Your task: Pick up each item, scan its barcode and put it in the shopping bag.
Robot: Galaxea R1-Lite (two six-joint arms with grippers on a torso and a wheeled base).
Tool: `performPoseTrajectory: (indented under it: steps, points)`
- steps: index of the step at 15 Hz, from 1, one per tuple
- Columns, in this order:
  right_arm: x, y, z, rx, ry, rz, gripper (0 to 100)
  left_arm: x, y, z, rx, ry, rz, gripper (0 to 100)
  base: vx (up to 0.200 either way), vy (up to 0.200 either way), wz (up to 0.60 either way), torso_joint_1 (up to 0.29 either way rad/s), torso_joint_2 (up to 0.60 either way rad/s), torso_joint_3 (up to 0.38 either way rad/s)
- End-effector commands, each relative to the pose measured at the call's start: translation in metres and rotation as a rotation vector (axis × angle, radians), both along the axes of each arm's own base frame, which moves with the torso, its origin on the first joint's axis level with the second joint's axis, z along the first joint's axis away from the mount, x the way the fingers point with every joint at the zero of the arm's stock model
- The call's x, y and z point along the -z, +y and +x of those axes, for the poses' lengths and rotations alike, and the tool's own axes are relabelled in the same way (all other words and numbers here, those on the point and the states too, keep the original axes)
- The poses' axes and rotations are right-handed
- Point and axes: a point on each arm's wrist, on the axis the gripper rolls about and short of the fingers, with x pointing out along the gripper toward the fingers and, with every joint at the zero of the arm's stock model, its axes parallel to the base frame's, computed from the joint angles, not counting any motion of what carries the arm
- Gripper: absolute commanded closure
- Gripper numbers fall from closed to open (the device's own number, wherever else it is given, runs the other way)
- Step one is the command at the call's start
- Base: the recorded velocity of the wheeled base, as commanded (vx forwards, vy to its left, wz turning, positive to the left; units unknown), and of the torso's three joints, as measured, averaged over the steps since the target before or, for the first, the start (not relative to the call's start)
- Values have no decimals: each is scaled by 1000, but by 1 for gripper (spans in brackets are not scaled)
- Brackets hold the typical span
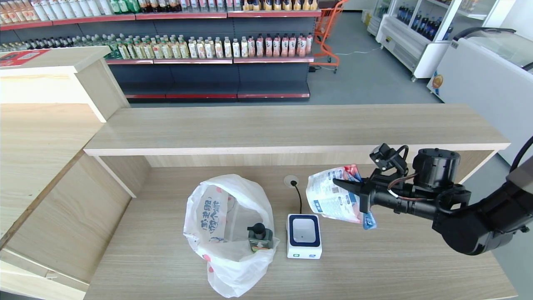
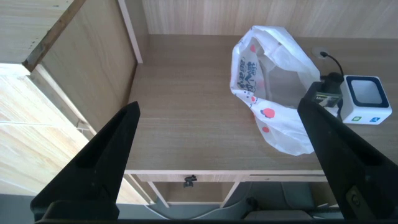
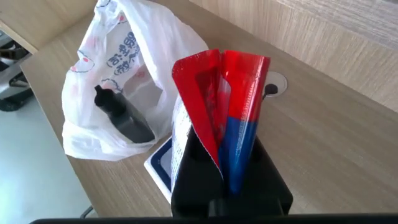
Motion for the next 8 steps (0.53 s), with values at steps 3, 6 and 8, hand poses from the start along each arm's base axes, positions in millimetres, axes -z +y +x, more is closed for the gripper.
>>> performPoseTrajectory:
  steps: [3, 6, 8]
  points:
    - [-8, 12, -10, -31, 58, 63, 100, 0, 0, 0, 0, -1, 0, 0, 0, 0, 0, 0, 0, 0]
    - [-15, 10, -20, 39, 97, 131, 100, 0, 0, 0, 0, -1, 0, 0, 0, 0, 0, 0, 0, 0]
    - [-11, 6, -27, 93, 76, 138, 100, 0, 0, 0, 0, -1, 0, 0, 0, 0, 0, 0, 0, 0]
